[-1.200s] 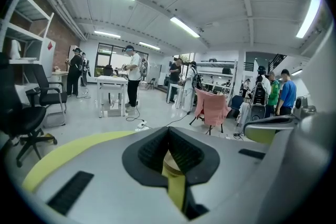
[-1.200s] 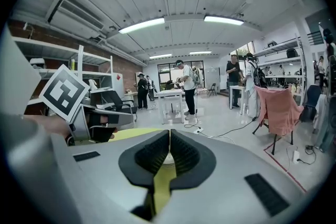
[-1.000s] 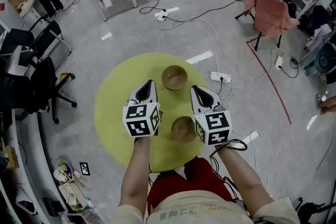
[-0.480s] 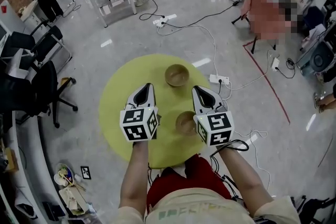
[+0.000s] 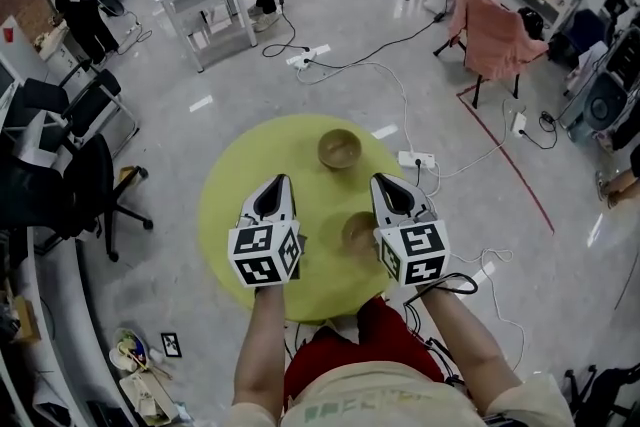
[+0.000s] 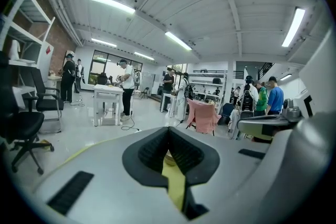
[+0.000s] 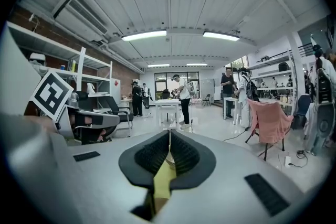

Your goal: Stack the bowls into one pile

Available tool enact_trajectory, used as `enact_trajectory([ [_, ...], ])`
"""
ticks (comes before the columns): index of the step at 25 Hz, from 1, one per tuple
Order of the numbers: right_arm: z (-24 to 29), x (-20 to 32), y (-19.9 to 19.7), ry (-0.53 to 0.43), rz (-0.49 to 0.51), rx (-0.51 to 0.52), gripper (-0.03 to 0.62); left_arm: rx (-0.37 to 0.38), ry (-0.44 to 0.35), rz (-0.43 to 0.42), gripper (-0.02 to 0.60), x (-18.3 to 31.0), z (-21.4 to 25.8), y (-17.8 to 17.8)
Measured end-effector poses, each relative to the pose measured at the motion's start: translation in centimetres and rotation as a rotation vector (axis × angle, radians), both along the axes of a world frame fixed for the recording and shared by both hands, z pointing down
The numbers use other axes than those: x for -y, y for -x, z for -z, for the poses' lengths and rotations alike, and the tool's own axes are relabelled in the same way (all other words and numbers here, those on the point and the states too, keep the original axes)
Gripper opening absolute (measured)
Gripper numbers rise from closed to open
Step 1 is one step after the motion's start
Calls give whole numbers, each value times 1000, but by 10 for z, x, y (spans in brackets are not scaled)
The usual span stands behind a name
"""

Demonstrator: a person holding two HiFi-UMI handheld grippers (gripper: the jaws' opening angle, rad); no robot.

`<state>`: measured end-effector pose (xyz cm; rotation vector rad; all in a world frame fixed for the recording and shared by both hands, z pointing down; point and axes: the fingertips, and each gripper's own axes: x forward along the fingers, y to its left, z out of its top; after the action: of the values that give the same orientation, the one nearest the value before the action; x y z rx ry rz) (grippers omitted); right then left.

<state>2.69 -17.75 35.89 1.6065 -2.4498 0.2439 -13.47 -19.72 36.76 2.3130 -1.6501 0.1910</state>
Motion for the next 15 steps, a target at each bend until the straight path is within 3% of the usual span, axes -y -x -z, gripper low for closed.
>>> enact_trajectory([
  [15,15,-64,17,-32,-29,22,37,13,-36,-39,23,-67,10,22],
])
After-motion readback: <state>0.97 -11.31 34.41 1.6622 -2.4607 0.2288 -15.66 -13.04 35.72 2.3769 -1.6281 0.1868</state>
